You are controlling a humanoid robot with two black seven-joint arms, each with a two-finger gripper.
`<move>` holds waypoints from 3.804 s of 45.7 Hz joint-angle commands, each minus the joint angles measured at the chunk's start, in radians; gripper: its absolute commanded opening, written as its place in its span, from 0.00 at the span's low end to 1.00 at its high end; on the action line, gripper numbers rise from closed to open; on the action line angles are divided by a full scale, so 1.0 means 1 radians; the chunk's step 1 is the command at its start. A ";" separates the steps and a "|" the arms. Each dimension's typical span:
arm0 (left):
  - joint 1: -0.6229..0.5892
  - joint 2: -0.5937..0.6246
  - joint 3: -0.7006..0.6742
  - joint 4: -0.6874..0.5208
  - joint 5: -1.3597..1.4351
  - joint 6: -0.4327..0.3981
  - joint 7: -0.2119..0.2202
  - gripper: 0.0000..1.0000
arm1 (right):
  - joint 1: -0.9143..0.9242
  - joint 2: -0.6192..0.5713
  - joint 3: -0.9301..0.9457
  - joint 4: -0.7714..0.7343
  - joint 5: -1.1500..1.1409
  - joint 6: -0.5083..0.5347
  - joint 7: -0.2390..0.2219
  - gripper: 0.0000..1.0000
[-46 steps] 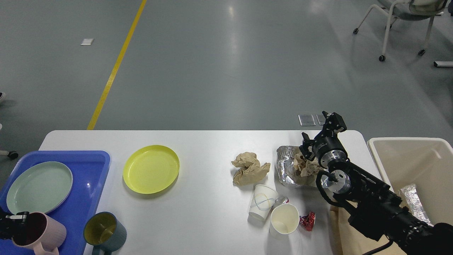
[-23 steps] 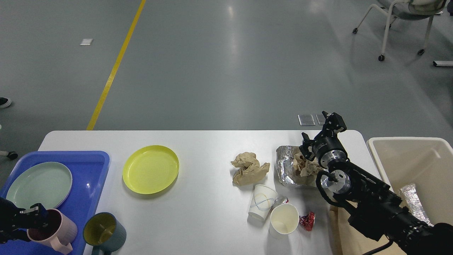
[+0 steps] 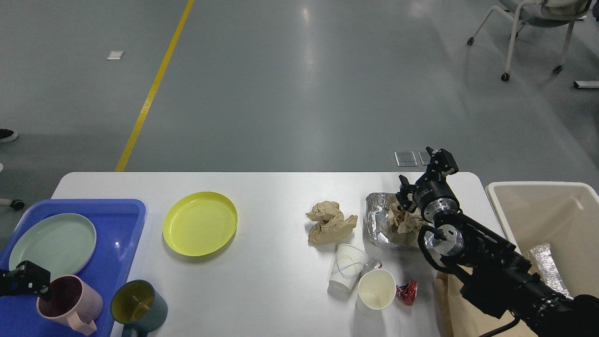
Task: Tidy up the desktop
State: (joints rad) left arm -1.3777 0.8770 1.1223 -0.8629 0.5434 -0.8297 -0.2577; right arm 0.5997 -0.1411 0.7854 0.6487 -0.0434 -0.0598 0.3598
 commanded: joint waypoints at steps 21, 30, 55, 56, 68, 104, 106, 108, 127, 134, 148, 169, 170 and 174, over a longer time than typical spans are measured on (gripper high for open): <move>-1.032 -0.480 0.593 -0.458 -0.442 -0.130 0.093 0.96 | 0.000 0.000 0.000 -0.001 0.000 0.000 -0.001 1.00; -1.267 -0.584 0.567 -0.686 -0.664 -0.130 0.225 0.96 | 0.000 0.000 0.000 -0.001 0.000 0.000 0.001 1.00; -1.453 -0.684 0.568 -0.880 -0.757 -0.130 0.229 0.96 | 0.000 0.000 0.000 0.000 0.000 0.000 0.001 1.00; -1.428 -0.684 0.565 -0.871 -0.757 -0.130 0.229 0.96 | 0.000 0.000 0.000 0.000 0.000 0.000 0.001 1.00; -1.154 -0.641 0.551 -0.765 -0.755 -0.089 0.222 0.96 | 0.000 0.000 0.000 -0.001 0.000 0.000 -0.001 1.00; -0.302 -0.553 0.269 -0.625 -0.534 0.546 0.232 0.95 | 0.000 0.000 0.000 0.000 -0.001 0.000 -0.001 1.00; -0.267 -0.556 0.267 -0.594 -0.534 0.552 0.232 0.95 | 0.000 0.000 0.000 0.000 0.000 0.000 -0.001 1.00; -0.233 -0.564 0.261 -0.567 -0.534 0.558 0.230 0.95 | 0.000 0.000 -0.002 0.000 0.000 0.000 0.001 1.00; -0.144 -0.590 0.183 -0.495 -0.533 0.596 0.232 0.93 | 0.000 0.000 0.000 -0.001 0.000 0.000 -0.001 1.00; -0.133 -0.592 0.183 -0.493 -0.531 0.627 0.232 0.89 | 0.000 0.000 -0.002 -0.001 0.000 0.000 -0.001 1.00; -0.121 -0.595 0.182 -0.493 -0.528 0.639 0.232 0.53 | 0.000 0.000 0.000 -0.001 0.000 0.000 0.001 1.00; -0.115 -0.599 0.162 -0.493 -0.528 0.624 0.235 0.10 | 0.000 0.000 -0.002 -0.001 -0.001 0.000 -0.001 1.00; -0.115 -0.598 0.162 -0.495 -0.528 0.624 0.235 0.10 | 0.000 0.000 0.000 -0.001 -0.001 0.000 0.001 1.00; -0.116 -0.596 0.162 -0.495 -0.528 0.624 0.235 0.10 | 0.000 0.000 0.000 -0.001 0.000 0.000 0.001 1.00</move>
State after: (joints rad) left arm -1.4927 0.2781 1.2847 -1.3567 0.0154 -0.2048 -0.0233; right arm 0.5998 -0.1411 0.7850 0.6473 -0.0440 -0.0598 0.3594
